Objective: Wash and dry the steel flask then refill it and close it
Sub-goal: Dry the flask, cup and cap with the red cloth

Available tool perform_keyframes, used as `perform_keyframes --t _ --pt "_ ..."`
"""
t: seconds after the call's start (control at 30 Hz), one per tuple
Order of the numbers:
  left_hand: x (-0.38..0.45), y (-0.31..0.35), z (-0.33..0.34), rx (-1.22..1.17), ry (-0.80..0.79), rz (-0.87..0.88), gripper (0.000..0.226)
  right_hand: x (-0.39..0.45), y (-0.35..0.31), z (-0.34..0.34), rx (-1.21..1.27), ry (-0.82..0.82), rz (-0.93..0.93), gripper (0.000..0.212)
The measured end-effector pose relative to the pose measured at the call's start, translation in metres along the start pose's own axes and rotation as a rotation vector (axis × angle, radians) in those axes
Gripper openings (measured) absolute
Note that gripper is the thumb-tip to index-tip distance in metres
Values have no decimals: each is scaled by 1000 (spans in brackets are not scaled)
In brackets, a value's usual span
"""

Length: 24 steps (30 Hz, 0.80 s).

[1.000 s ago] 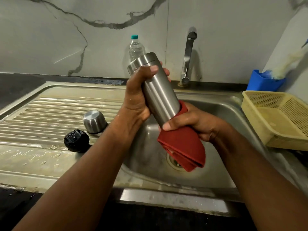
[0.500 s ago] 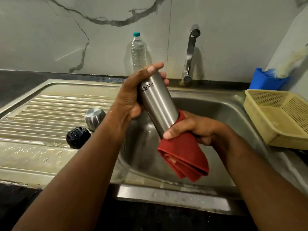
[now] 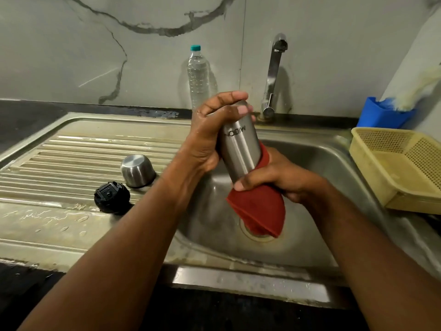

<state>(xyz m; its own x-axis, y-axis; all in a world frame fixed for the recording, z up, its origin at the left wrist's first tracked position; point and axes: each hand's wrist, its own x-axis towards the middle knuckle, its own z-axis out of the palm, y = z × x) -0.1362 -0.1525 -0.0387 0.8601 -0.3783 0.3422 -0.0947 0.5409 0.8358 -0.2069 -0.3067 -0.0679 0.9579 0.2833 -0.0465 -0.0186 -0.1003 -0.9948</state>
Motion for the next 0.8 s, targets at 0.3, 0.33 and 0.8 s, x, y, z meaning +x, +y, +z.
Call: perform_keyframes --t 0.3,0.33,0.8 --pt "0 2 13 152 460 69 37 1 -12 19 -553 404 15 88" --pt "-2 -4 17 200 602 66 37 1 -14 30 -833 584 40 95" --pt "0 8 -4 260 180 13 34 -1 -8 18 -217 193 36 77"
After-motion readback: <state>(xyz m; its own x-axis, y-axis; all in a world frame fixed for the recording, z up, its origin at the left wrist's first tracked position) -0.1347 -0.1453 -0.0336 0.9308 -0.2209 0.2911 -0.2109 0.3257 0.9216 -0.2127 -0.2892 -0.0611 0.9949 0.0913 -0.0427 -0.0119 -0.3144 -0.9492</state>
